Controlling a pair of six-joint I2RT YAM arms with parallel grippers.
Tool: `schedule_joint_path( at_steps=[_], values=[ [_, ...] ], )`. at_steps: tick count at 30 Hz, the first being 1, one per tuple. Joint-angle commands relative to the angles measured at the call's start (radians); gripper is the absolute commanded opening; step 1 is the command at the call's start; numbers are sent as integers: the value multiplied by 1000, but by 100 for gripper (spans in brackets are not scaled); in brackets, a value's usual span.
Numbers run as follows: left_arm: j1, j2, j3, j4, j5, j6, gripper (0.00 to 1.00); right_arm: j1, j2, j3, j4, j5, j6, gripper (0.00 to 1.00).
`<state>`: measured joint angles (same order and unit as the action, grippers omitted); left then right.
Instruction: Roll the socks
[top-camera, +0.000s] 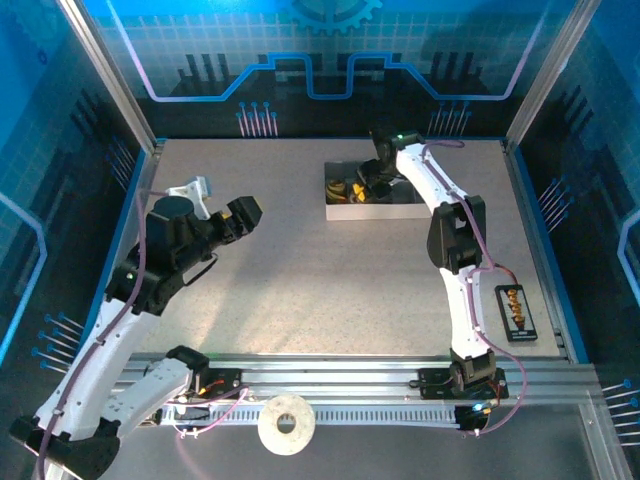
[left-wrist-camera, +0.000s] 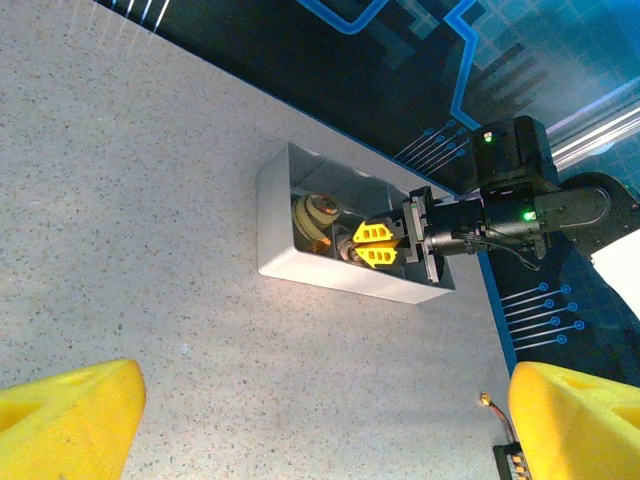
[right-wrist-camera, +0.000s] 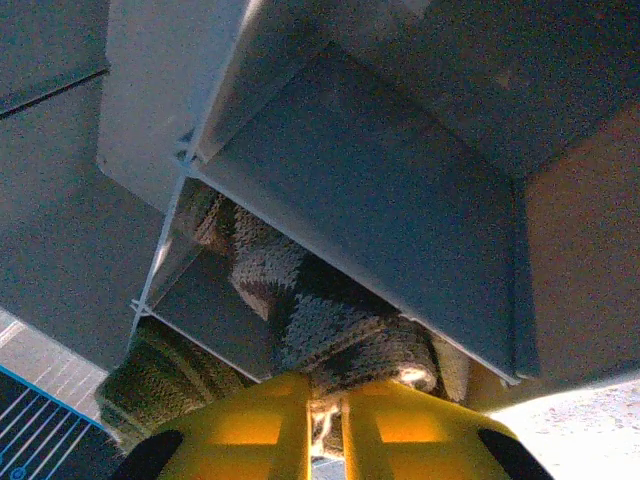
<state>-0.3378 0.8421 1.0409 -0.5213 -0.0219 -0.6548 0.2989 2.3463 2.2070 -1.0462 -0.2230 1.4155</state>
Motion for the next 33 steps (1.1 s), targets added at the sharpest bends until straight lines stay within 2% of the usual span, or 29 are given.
schedule_joint_path(
  at_steps=[1, 5, 6, 8, 11, 14, 17, 19, 21, 22, 24, 26, 27, 30, 33],
  values=[
    [-7, -10, 30, -23, -19, -6, 94, -2, -45, 14, -23, 57, -29, 20],
    [-7, 1, 47, -60, -53, -7, 98, 1, -156, 14, -19, 171, -113, 27],
    [-6, 3, 57, -83, -78, -9, 99, 3, -203, 4, -14, 222, -155, 33],
    [3, 10, 79, -134, -110, -20, 99, 10, -309, -51, 24, 329, -259, 52],
    [35, 29, 121, -233, -133, -55, 99, 13, -517, -285, 170, 442, -440, 100],
    [57, 41, 134, -273, -120, -46, 99, -8, -739, -574, 324, 517, -617, 100],
    [59, 10, 109, -280, -173, -41, 99, -33, -950, -832, 400, 633, -712, 100],
    [60, -2, 102, -346, -298, -78, 99, -43, -1074, -1010, 470, 729, -751, 100],
    [60, 12, 98, -468, -508, -174, 99, -61, -1207, -1230, 631, 793, -850, 100],
    [60, 16, 82, -494, -576, -180, 99, -63, -1257, -1336, 724, 819, -905, 100],
    [60, 11, 11, -439, -639, -70, 99, -60, -1342, -1565, 984, 866, -1044, 100],
    [60, -15, -120, -243, -594, 155, 99, -56, -1359, -1689, 1126, 865, -1159, 100],
    [60, -34, -192, -160, -573, 242, 99, -55, -1341, -1713, 1138, 864, -1198, 100],
    [60, -84, -364, 5, -589, 336, 100, -55, -1227, -1732, 1172, 809, -1260, 100],
    [60, -105, -506, 155, -591, 398, 99, -52, -1083, -1739, 1336, 706, -1315, 100]
  ],
)
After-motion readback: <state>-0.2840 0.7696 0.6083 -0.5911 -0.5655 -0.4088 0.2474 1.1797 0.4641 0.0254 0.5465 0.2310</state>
